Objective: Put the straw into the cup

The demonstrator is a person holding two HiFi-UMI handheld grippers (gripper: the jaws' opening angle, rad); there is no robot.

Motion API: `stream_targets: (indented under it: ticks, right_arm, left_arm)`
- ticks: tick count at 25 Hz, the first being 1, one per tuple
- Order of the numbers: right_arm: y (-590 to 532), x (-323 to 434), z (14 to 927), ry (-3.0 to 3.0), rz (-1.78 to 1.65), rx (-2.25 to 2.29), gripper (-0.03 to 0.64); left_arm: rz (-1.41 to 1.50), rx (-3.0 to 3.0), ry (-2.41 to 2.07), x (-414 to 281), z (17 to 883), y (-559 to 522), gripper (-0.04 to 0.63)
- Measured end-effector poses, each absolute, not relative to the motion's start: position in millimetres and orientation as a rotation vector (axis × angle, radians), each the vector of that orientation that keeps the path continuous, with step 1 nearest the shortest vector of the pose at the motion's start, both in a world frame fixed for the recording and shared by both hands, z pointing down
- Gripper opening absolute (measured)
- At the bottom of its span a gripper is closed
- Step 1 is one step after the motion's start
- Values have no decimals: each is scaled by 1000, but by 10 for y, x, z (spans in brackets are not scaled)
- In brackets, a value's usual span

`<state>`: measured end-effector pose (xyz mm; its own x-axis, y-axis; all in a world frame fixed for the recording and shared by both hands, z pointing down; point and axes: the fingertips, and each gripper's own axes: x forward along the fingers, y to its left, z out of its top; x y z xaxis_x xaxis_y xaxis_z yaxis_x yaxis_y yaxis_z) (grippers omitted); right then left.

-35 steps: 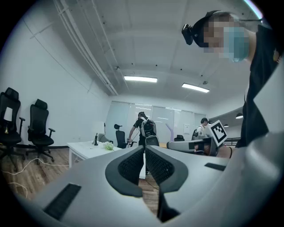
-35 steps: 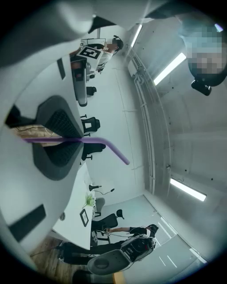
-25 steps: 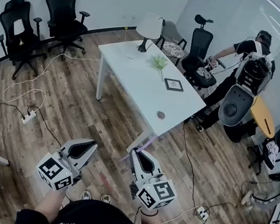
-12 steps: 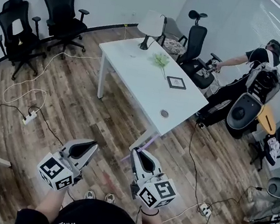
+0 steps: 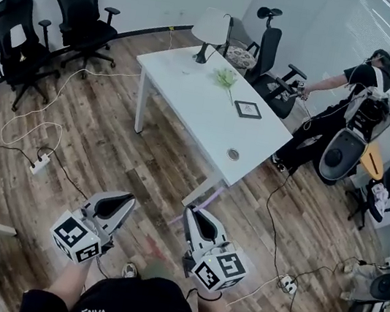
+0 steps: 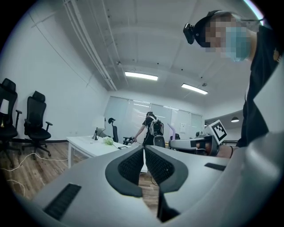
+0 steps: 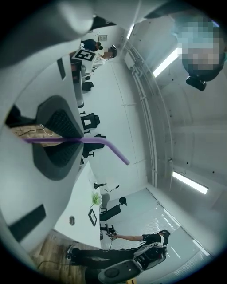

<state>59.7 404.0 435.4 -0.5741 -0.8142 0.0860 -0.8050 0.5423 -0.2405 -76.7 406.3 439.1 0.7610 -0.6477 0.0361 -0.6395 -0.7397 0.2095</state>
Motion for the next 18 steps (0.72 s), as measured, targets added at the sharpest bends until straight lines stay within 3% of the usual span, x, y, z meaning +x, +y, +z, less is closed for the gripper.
stream_targets:
  ticks: [18]
  right_arm:
    - [3009, 952, 4337, 2756, -397, -1359, 37]
  left_arm:
    - [-54, 2711, -1111, -466, 4398, 3135, 23]
